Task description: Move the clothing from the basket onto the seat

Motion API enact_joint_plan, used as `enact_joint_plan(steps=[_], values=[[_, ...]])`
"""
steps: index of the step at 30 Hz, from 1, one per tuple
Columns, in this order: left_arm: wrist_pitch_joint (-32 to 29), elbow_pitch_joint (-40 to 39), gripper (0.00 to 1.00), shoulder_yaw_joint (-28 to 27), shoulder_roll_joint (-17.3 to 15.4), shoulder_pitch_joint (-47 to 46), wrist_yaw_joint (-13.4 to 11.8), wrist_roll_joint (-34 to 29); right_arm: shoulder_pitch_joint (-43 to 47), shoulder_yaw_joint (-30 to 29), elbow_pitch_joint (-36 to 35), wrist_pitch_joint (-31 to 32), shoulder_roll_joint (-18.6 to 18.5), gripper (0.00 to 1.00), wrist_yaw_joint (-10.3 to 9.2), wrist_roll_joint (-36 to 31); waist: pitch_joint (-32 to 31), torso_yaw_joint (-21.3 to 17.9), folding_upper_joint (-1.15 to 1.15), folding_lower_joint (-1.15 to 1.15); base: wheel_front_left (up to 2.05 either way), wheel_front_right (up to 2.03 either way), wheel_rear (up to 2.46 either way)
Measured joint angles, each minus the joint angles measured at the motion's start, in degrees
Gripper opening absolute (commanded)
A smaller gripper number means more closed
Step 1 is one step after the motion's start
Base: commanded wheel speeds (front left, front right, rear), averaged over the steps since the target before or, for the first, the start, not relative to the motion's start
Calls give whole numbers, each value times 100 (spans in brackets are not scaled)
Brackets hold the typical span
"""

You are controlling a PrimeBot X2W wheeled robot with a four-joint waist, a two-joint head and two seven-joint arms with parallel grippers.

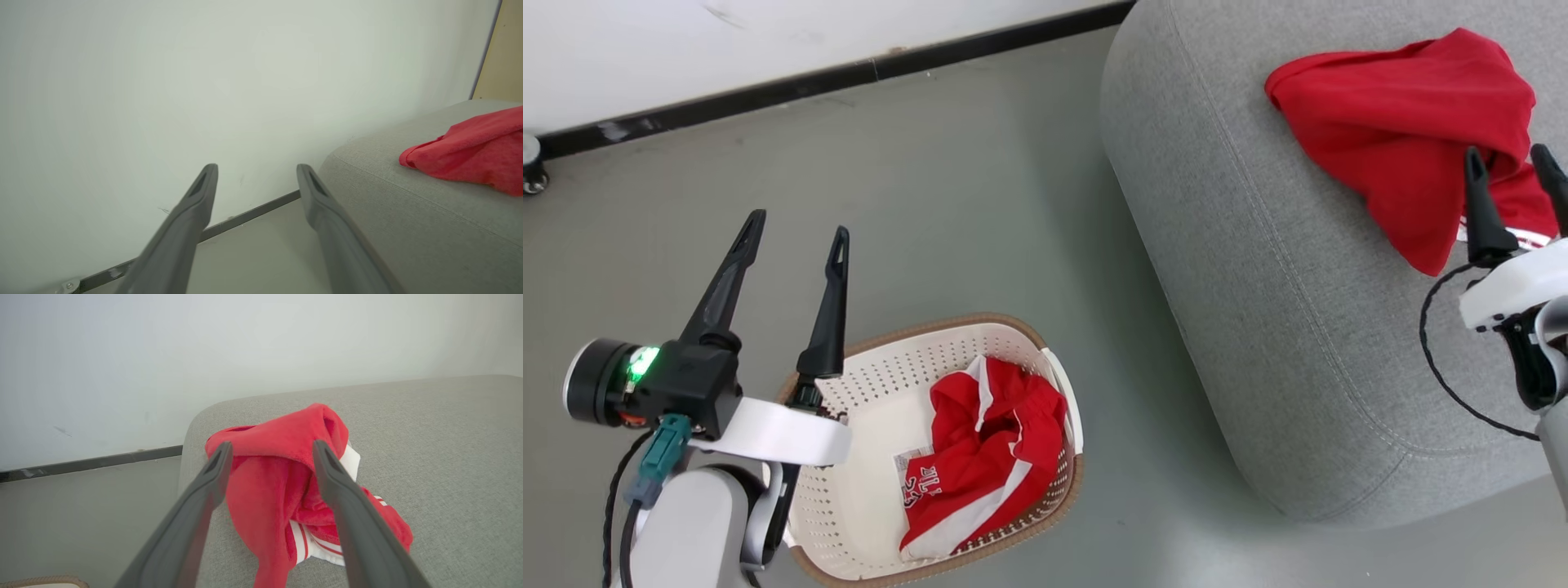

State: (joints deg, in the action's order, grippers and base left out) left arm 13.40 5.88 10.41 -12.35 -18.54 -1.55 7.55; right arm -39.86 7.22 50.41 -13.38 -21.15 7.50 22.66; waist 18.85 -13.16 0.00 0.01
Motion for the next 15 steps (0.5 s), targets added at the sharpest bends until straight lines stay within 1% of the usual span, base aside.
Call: enact_joint_plan(steps=[5,11,15], values=[[26,115,100,-143,63,158,-125,136,4,22,-241,-56,25,100,0,7,-149,79,0,0,0,0,0],[75,197,100,-301,188,331,-255,240,19,-92,-575,-76,116,100,0,34,-349,205,0,0,0,0,0],[76,249,100,-417,214,439,-330,298,112,-135,-806,-82,131,100,0,37,-494,306,0,0,0,0,0]])
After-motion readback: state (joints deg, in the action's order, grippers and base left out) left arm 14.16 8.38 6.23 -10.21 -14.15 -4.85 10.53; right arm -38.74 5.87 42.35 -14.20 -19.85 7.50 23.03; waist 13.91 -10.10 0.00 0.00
